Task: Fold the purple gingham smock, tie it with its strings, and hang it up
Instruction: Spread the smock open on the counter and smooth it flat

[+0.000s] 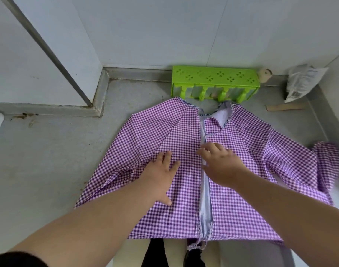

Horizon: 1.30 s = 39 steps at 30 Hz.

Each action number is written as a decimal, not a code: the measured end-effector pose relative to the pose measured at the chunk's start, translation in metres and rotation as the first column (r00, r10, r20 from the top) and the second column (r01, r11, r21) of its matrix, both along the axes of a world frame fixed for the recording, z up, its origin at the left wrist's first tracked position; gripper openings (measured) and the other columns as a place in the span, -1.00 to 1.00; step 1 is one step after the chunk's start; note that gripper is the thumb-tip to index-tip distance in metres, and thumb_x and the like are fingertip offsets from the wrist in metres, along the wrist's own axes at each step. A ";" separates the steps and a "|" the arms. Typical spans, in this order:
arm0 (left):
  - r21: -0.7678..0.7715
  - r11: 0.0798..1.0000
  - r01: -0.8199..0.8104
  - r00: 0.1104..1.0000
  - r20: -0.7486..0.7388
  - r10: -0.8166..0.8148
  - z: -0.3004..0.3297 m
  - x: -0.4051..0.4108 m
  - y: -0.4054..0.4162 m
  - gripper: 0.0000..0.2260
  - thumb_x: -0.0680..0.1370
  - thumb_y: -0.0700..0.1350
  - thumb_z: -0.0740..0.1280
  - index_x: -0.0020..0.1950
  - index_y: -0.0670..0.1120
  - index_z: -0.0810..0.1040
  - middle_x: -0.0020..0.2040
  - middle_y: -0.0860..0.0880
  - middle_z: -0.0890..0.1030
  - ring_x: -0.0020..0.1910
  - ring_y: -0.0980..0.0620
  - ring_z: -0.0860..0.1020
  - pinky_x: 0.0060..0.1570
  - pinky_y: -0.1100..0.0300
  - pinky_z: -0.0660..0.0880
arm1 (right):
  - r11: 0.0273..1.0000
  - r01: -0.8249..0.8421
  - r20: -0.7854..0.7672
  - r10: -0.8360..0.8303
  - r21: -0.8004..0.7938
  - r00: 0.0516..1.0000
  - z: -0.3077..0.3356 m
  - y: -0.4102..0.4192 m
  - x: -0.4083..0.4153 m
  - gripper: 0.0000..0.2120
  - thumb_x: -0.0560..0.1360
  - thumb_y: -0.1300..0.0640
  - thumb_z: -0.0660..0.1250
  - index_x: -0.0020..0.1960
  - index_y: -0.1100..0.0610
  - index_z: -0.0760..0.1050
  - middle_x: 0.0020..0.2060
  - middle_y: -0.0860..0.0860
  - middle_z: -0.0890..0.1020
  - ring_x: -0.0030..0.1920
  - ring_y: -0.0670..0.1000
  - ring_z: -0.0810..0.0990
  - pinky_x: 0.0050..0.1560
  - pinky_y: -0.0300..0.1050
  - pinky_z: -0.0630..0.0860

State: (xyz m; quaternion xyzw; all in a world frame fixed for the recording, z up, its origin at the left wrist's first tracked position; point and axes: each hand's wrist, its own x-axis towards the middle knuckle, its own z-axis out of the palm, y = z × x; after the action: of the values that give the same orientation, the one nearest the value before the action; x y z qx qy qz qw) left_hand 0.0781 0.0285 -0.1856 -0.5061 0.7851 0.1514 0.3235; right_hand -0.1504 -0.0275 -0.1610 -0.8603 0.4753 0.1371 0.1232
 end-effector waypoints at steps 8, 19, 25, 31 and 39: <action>0.070 0.997 0.013 0.994 0.107 -0.021 0.004 -0.018 -0.005 0.32 0.36 0.48 0.48 0.65 0.06 -0.48 0.65 -0.32 -0.40 0.66 -0.45 -0.18 0.57 -0.27 0.27 | 0.796 -0.529 0.036 0.544 0.294 0.838 0.001 0.067 -0.036 -0.59 0.55 0.03 0.41 0.38 -0.05 0.45 0.42 0.03 0.44 0.32 0.11 0.55 0.27 0.12 0.59; 0.108 0.994 -0.020 0.986 0.164 0.002 0.006 -0.025 -0.006 0.33 0.36 0.46 0.49 0.62 0.09 -0.52 0.64 -0.28 -0.44 0.66 -0.43 -0.21 0.55 -0.25 0.32 | 0.767 -0.636 0.116 0.626 0.086 0.771 0.005 0.072 -0.032 -0.79 0.48 0.11 0.51 0.05 -0.03 0.53 -0.06 -0.12 0.56 -0.06 -0.01 0.56 -0.13 -0.07 0.57; 0.103 0.994 -0.017 0.985 0.172 -0.001 0.003 -0.025 -0.007 0.34 0.35 0.49 0.48 0.61 0.09 -0.53 0.65 -0.28 -0.43 0.66 -0.43 -0.22 0.57 -0.26 0.28 | 0.926 -0.363 0.025 0.362 0.108 0.932 0.003 0.078 -0.013 -0.69 0.59 0.03 0.39 0.31 -0.02 0.47 0.36 0.04 0.42 0.23 0.10 0.53 0.00 0.09 0.65; 0.071 0.997 0.005 0.998 0.060 -0.010 0.009 -0.015 -0.005 0.25 0.39 0.49 0.44 0.69 0.08 -0.39 0.68 -0.25 -0.36 0.69 -0.35 -0.17 0.60 -0.25 0.22 | 0.956 0.032 -0.254 0.045 0.292 0.966 0.012 0.069 0.037 -0.13 0.62 0.26 0.29 0.69 -0.06 -0.20 0.66 0.16 -0.26 0.66 0.24 -0.12 0.35 0.27 0.49; -0.230 0.914 -0.335 0.924 -0.267 0.272 0.030 0.084 0.020 -0.25 0.57 0.41 0.25 0.67 0.11 0.19 0.71 0.01 0.12 0.66 -0.07 0.12 0.63 -0.11 0.04 | 0.989 -0.053 -0.448 0.112 0.141 0.887 0.022 0.053 0.075 -0.61 0.61 0.08 0.27 0.42 0.06 0.48 0.41 0.23 0.47 0.37 0.21 0.45 0.14 0.11 0.52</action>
State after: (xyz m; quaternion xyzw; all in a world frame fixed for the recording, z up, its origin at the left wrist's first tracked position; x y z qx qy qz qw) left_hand 0.1618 0.0483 -0.1551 -0.6410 0.7417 0.1486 0.1305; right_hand -0.0756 0.0252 -0.1387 -0.8143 0.4444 0.3691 0.0561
